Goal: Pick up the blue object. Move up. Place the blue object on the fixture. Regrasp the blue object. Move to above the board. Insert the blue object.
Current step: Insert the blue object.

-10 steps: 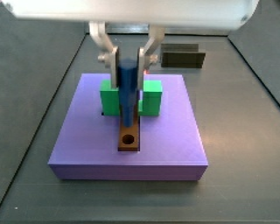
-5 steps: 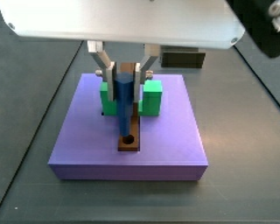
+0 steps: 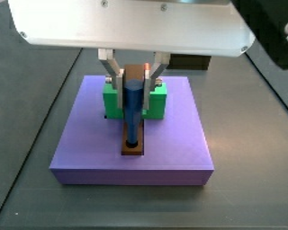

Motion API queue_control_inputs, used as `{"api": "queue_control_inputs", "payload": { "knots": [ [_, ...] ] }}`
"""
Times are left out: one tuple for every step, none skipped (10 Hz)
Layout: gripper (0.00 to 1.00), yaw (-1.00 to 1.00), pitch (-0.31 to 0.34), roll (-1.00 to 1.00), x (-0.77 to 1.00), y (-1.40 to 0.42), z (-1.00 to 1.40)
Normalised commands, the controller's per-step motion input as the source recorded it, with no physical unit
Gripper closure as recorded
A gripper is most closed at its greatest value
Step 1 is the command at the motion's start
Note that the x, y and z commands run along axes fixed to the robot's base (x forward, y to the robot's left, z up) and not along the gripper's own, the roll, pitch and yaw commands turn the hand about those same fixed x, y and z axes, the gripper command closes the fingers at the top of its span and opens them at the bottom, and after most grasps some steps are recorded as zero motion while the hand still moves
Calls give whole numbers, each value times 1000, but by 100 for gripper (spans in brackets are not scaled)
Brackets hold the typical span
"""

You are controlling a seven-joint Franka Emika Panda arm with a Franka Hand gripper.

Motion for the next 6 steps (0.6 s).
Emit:
{"api": "queue_control_inputs", "payload": {
  "knots": [
    [100, 0, -14, -33, 0, -51, -120],
    [100, 0, -20, -21, 0, -57, -149],
    [100, 0, -23, -11, 0, -57, -191],
    [100, 0, -46, -24, 86, -89, -254],
    [100, 0, -10, -31, 217, 0, -397],
    [100, 0, 0, 0, 231, 97, -494]
  ]
}}
